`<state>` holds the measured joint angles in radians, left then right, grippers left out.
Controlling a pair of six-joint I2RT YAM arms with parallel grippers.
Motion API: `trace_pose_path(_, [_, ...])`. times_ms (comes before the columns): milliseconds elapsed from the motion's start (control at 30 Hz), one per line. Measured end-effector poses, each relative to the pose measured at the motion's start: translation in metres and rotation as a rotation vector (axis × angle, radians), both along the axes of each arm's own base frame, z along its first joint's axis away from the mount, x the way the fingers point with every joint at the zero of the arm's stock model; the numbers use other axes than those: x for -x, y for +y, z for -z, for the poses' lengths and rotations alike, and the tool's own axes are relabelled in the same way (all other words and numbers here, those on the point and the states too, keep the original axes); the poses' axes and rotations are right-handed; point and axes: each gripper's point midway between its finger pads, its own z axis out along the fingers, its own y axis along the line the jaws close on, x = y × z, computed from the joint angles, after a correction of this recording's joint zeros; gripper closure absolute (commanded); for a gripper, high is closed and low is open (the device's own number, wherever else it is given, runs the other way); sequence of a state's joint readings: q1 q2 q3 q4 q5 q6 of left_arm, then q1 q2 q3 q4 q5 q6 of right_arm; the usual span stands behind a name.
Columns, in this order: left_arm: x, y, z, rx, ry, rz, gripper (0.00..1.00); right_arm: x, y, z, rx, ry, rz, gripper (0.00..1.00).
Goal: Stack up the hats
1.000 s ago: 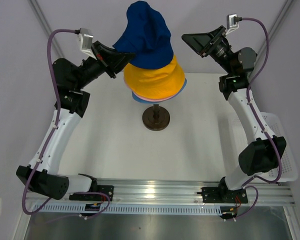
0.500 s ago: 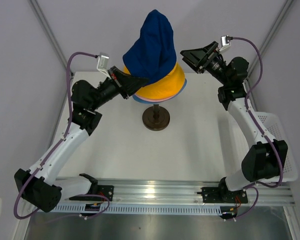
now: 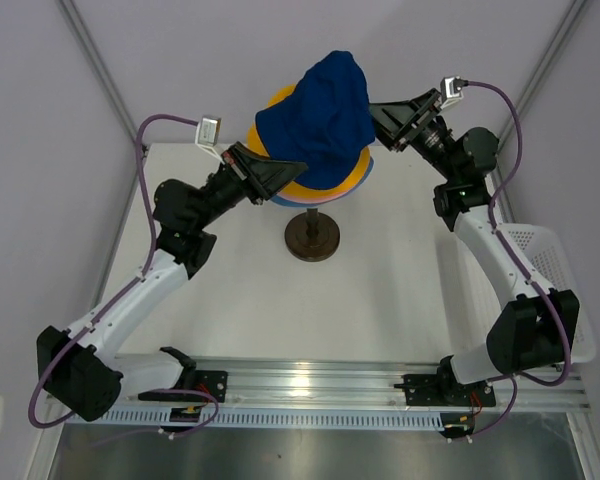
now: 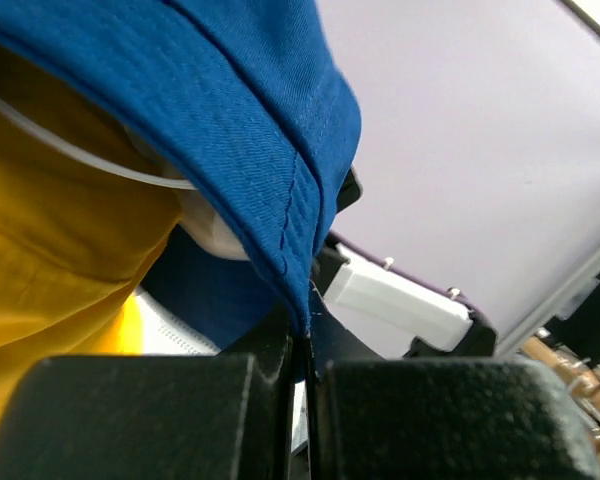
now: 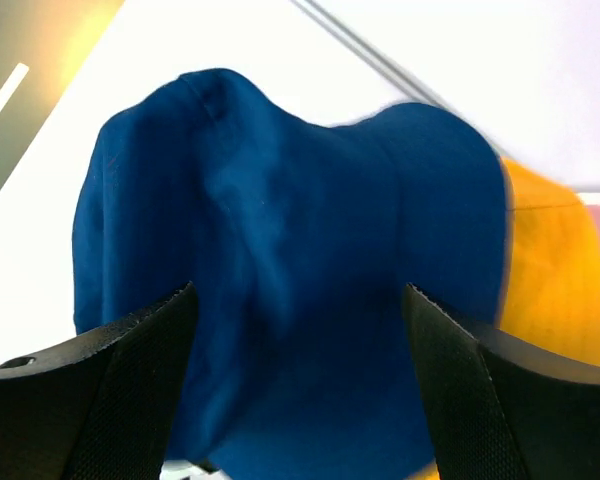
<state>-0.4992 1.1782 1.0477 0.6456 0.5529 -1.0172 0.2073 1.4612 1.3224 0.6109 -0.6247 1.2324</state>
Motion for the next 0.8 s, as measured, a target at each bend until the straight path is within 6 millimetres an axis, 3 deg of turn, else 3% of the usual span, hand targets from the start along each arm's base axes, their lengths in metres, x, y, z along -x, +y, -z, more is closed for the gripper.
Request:
trace_pose_path(267, [-0.011,-0.006,0.014,0.040,0.056,-0.019,0.99,0.012,0.003,0.031,0.039,0.094,0.011,0.15])
trace_pose_path(367, [-0.021,-0.004,0.027,0.039,0.097,-0.067,0.99,0.017,-0.007,0.029,0.079,0.083,0.079,0.14])
trace_pose_path(500, [-0.032,0.004,0.047,0.002,0.158,-0.154,0.98,0.028,-0.028,0.009,0.103,0.015,0.183,0.14])
trace_pose_path(600, [-0.033,0.015,0.048,-0.024,0.160,-0.226,0.98,0.029,-0.036,-0.001,0.103,-0.021,0.220,0.14])
trace_pose_path(800, [-0.024,0.039,0.034,-0.043,0.102,-0.340,0.97,0.005,-0.012,0.010,0.114,-0.016,0.154,0.22])
